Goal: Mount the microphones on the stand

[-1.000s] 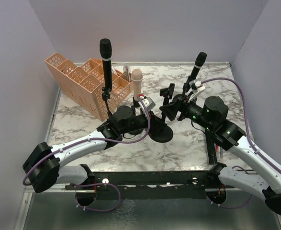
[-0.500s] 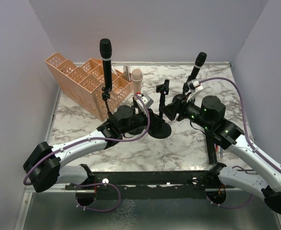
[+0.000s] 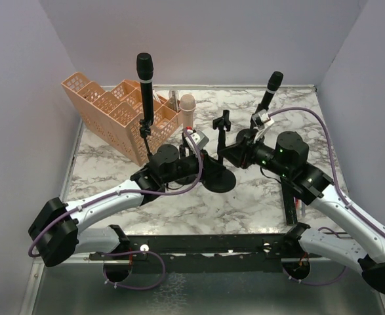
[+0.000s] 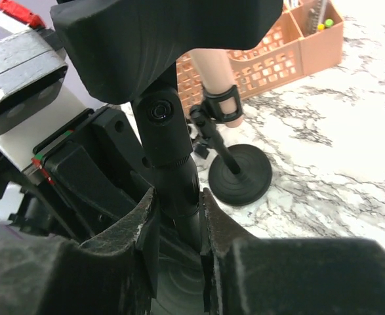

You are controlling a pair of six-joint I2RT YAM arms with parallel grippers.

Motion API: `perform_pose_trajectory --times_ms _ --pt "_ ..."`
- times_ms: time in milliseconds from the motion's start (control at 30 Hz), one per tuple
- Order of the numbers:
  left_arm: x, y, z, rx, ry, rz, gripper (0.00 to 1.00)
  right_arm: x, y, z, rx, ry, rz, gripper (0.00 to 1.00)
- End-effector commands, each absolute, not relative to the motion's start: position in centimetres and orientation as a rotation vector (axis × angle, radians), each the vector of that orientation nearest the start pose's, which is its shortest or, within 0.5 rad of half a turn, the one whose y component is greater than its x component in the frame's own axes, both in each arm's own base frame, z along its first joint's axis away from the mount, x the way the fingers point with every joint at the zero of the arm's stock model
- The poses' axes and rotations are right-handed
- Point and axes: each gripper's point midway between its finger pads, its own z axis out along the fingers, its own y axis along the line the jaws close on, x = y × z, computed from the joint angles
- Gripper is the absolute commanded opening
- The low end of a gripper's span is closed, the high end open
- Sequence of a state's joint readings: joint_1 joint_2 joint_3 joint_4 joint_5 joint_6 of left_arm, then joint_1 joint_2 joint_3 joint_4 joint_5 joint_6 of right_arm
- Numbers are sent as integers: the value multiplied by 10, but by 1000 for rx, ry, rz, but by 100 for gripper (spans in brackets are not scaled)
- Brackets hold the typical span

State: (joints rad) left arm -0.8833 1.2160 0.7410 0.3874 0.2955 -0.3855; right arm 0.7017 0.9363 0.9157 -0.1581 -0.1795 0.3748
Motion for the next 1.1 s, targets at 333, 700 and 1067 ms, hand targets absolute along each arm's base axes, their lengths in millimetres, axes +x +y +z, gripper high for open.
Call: perform_pose_trajectory --times_ms 333,700,1067 --pt "126 -347 289 1051 1343 -1435 0 139 266 345 -994 1374 1210 12" --pt "161 -351 286 884 1433 -1324 0 184 253 360 -700 1431 1056 66" --pt "172 -356 273 837 1501 -1305 0 217 267 360 -509 1466 1117 52"
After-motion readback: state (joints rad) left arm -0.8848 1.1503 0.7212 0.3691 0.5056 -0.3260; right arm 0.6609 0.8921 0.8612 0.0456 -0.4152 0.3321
